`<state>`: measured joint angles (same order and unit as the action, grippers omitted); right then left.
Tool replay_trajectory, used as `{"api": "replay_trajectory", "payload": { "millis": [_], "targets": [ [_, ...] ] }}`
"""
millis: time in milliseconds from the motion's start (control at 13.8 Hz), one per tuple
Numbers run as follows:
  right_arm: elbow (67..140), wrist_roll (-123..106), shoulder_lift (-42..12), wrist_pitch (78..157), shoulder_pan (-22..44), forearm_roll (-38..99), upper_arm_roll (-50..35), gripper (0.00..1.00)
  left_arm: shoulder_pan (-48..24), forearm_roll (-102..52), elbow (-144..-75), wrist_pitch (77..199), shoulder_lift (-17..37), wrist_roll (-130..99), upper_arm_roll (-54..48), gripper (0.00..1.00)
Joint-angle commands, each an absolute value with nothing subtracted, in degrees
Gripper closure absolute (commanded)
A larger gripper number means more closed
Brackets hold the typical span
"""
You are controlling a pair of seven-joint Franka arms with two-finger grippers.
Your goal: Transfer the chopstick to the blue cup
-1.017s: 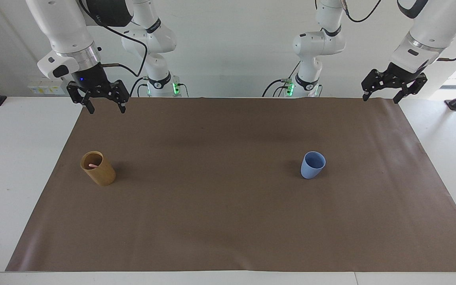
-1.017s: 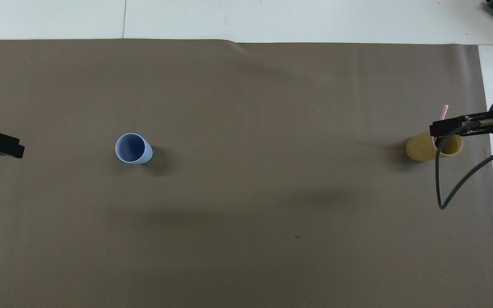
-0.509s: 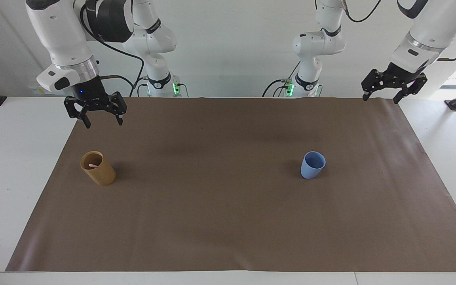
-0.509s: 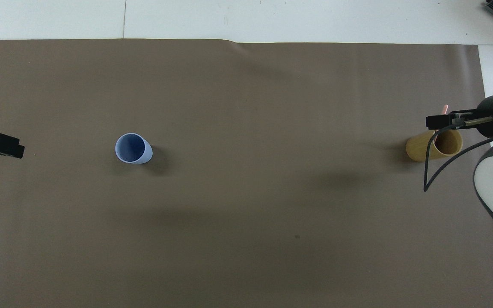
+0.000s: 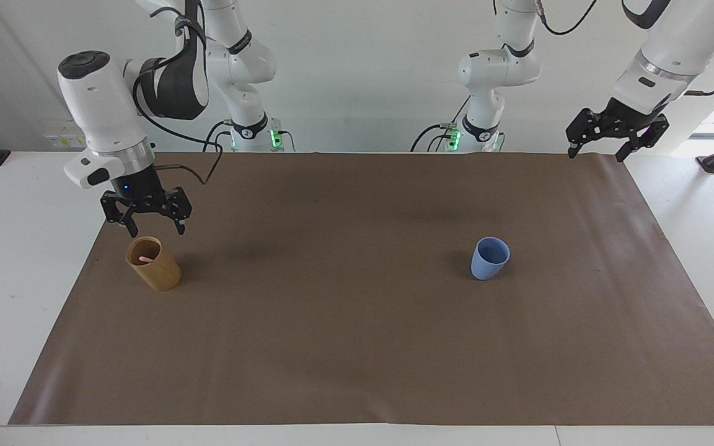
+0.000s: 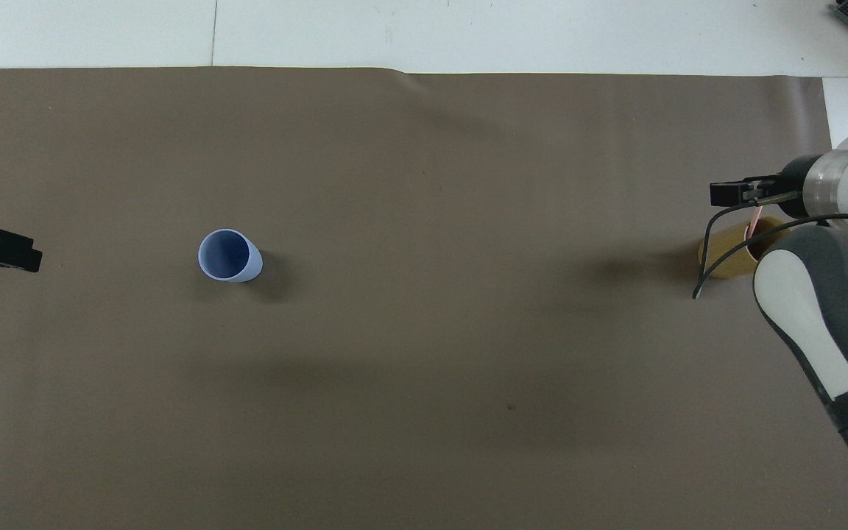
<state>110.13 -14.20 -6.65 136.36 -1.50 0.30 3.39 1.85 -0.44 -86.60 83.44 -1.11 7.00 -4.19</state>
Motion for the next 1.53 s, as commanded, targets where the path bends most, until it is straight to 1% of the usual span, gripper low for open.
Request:
{"api": "replay_trajectory", "payload": {
  "millis": [0, 218, 291, 363, 436, 509, 654, 726, 799, 1017, 1090, 1453],
  "targets": [
    [111.0, -18.0, -6.0, 137.7, -3.9, -0.8, 3.0, 0.00, 2.1, -0.8, -86.6, 82.6, -1.6, 6.6, -4.2, 0.00],
    [111.0, -23.0, -5.8, 136.7, -5.6, -0.8, 3.0, 0.00, 2.1, -0.8, -86.6, 82.6, -1.6, 6.6, -4.2, 0.00],
    [110.9, -24.3, -5.9, 136.9, -5.7, -0.8, 3.0, 0.07, 2.1, -0.8, -86.6, 82.6, -1.6, 6.6, -4.2, 0.00],
    [110.9, -25.0, -5.9, 136.9, -5.9, -0.7, 3.0, 0.35, 2.1, -0.8, -86.6, 82.6, -1.6, 6.6, -4.3, 0.00],
    [110.8, -24.6, -5.9, 136.9, -5.9, -0.7, 3.0, 0.57, 2.1, -0.8, -86.6, 82.5, -1.6, 6.6, -4.2, 0.00],
    [110.8, -24.3, -6.0, 137.0, -5.8, -0.6, 2.9, 0.60, 2.1, -0.8, -86.6, 82.6, -1.6, 6.6, -4.2, 0.00],
    [110.8, -24.3, -6.0, 137.7, -5.1, -0.6, 2.9, 0.62, 2.1, -0.8, -86.6, 82.6, -1.6, 6.6, -4.2, 0.00],
    [110.8, -24.3, -6.1, 137.9, -5.0, -0.6, 2.8, 0.64, 2.1, -0.8, -86.6, 82.6, -1.6, 6.6, -4.2, 0.00],
    [110.7, -24.3, -6.2, 138.2, -5.0, -0.5, 2.8, 0.76, 2.1, -0.8, -86.6, 82.6, -1.6, 6.6, -4.2, 0.00],
    [110.7, -24.2, -6.3, 138.7, -5.0, 0.1, 2.8, 0.97, 2.1, -0.8, -86.6, 82.6, -1.6, 6.6, -4.2, 0.00],
    [110.7, -24.2, -6.3, 138.7, -5.0, 0.3, 2.8, 1.00, 2.1, -0.8, -86.6, 82.6, -1.6, 6.6, -4.2, 0.00],
    [109.8, -23.9, -5.5, 138.3, -5.0, 0.4, 2.7, 1.00, 2.1, -0.8, -86.6, 82.6, -1.6, 6.6, -4.2, 0.00]
  ]
}}
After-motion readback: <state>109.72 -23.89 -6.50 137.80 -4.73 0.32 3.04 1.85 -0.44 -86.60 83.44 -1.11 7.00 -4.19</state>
